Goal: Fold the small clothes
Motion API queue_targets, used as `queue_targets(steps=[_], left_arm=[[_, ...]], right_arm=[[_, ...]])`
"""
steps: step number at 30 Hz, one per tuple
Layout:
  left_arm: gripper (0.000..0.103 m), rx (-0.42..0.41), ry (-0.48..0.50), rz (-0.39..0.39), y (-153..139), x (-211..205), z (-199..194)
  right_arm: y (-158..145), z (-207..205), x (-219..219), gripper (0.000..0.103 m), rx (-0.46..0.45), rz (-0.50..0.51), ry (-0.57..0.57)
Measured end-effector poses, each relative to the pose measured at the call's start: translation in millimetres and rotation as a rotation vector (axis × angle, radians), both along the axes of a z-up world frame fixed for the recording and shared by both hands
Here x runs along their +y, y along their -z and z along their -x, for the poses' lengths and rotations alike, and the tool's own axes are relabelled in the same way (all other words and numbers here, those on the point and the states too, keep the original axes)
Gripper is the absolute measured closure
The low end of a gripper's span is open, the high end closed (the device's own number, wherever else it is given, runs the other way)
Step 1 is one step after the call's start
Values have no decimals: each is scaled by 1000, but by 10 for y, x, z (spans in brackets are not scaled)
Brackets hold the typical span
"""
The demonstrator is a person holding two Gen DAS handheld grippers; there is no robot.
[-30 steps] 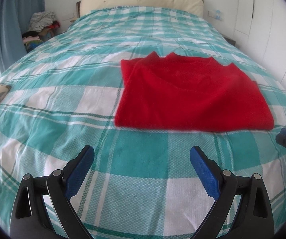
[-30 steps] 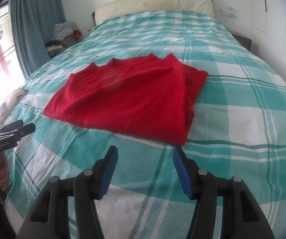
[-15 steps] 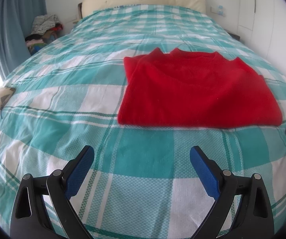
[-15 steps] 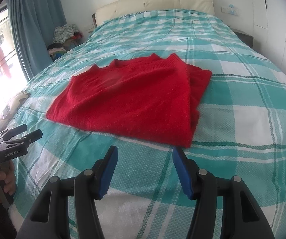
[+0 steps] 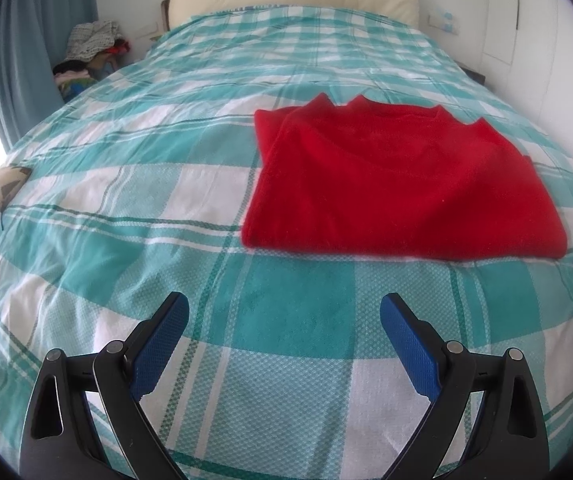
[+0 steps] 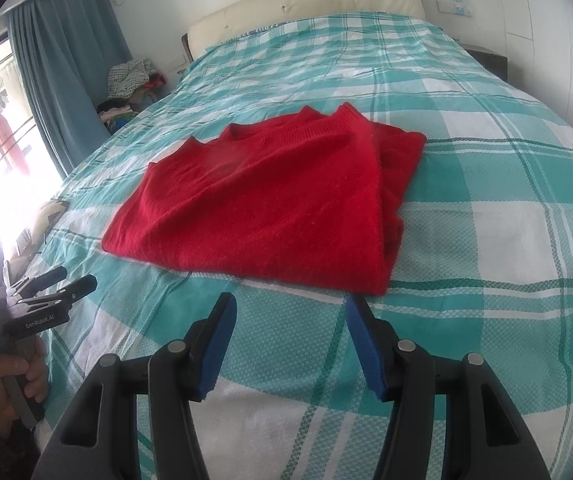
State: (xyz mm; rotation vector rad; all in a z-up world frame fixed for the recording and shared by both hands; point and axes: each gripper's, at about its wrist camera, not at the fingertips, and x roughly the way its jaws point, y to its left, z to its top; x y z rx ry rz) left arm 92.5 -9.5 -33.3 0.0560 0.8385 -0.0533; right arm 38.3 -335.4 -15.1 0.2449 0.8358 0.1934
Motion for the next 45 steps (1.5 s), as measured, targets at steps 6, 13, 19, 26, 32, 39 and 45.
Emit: queue_targets(steps=[6, 13, 19, 26, 32, 39, 45], left_arm=[[6, 8, 0, 27, -19, 32, -26], [6, 28, -14, 69, -21, 144, -69], [6, 61, -31, 128, 23, 245, -96], [6, 29, -29, 140, -51, 364, -44], [6, 9, -89, 152, -112, 695, -85], [6, -31, -188, 139, -200, 1074, -158], [6, -11, -218, 157, -132, 1232, -208]], right_arm=[[-25, -648, -636, 37, 37, -133, 119], [419, -1311, -797, 37, 150, -301, 155], [510, -1504, -534, 81, 196, -213, 108], [261, -1642, -302, 89, 273, -67, 161], [-291, -1831, 173, 90, 274, -47, 119], [-655, -2117, 1413, 91, 255, -31, -47], [-300, -2304, 2368, 91, 287, 15, -145]])
